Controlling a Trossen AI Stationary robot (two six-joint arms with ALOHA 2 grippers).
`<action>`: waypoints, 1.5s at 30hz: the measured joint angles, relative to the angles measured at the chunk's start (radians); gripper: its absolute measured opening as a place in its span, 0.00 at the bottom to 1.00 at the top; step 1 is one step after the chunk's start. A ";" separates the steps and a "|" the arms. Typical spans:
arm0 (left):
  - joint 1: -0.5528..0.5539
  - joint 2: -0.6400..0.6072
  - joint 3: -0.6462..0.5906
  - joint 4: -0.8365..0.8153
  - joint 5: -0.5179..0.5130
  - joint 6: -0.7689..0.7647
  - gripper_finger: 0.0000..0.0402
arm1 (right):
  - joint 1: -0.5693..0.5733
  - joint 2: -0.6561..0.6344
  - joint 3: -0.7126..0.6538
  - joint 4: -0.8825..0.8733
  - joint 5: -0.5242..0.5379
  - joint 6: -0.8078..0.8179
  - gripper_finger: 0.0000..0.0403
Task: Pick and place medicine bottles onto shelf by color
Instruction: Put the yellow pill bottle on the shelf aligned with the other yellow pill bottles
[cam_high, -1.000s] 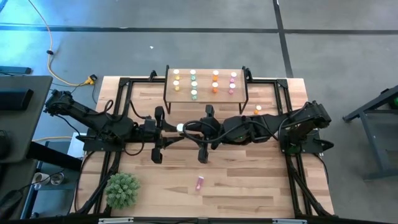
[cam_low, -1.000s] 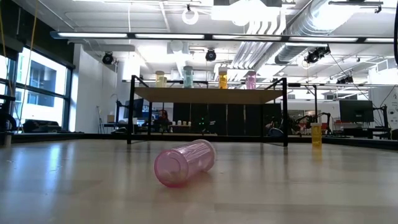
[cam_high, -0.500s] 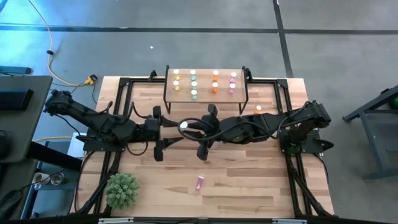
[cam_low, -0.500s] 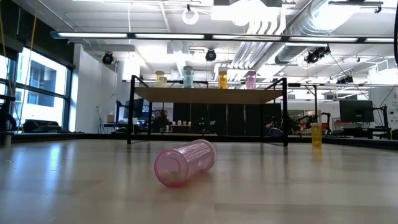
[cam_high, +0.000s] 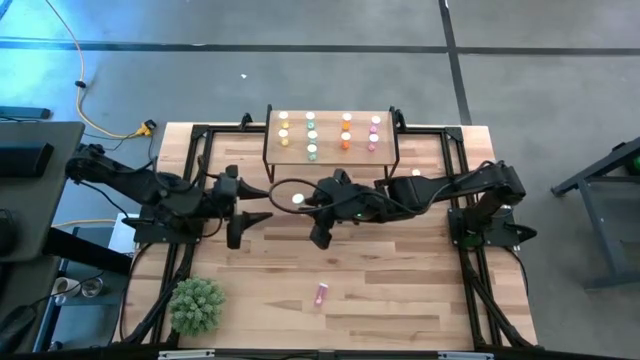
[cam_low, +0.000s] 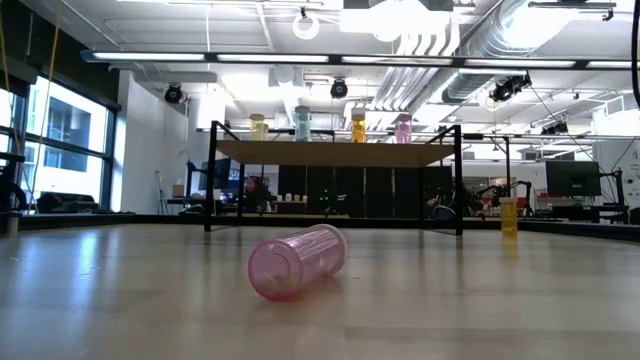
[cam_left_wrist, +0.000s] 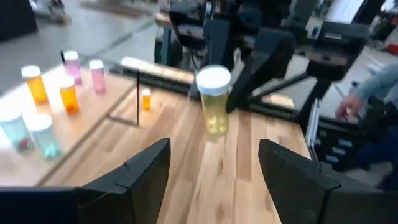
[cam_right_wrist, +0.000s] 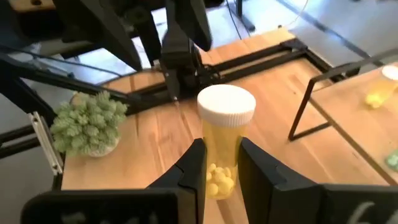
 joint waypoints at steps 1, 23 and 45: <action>0.002 -0.008 0.000 -0.029 0.011 -0.016 0.58 | -0.002 0.007 0.000 -0.002 -0.011 0.006 0.14; 0.171 0.136 0.000 -0.197 0.476 -0.281 0.57 | -0.022 0.174 0.000 0.050 -0.249 0.112 0.14; 0.295 0.199 0.000 -0.105 0.639 -0.394 0.56 | -0.023 0.174 0.000 0.052 -0.304 0.185 0.14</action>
